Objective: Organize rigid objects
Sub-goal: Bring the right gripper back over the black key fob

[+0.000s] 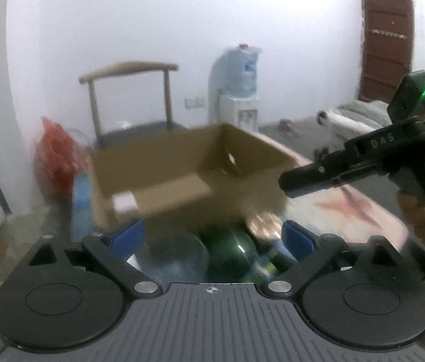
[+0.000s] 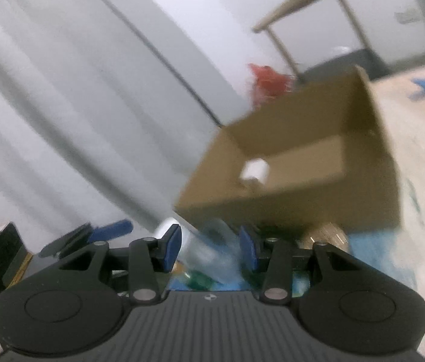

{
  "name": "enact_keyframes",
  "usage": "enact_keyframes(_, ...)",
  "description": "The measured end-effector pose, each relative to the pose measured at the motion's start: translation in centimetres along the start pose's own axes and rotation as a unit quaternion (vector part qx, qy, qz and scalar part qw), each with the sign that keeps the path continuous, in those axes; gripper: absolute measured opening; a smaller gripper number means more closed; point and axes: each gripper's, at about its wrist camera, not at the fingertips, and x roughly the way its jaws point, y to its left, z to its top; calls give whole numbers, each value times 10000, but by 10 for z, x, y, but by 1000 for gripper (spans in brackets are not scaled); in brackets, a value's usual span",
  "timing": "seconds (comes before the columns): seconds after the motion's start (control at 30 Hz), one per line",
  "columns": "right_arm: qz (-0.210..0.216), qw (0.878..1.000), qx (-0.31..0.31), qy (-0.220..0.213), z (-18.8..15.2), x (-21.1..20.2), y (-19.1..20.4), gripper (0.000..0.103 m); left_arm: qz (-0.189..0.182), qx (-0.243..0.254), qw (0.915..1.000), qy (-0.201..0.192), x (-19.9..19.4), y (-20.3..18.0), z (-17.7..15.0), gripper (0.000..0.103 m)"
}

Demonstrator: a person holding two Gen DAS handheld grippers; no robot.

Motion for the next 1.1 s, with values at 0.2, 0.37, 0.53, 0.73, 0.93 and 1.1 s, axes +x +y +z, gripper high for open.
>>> enact_keyframes(0.2, -635, 9976, 265, -122, -48, -7, -37, 46, -224, 91, 9995, 202, 26, -26, -35, 96)
enact_keyframes(0.37, -646, 9970, 415, 79, -77, 1, -51, 46, -219, 616, 9968, 453, 51, -58, -54, 86)
enact_keyframes(0.53, -359, 9976, 530, 247, -87, 3, -56, 46, -312, 902, 9939, 559, 67, -73, -61, 77)
enact_keyframes(0.73, -246, 9957, 835, 307, -100, -4, -63, 46, -532, 1160, 9884, 829, 90, -81, -62, 70)
enact_keyframes(0.93, -209, 9941, 1029, 267, -103, -10, -72, 45, -488, 1403, 9834, 1044, 102, -88, -65, 69)
enact_keyframes(1.1, -213, 9939, 1052, 238, -102, -14, -74, 45, -557, 1259, 9834, 1183, 98, -85, -66, 69)
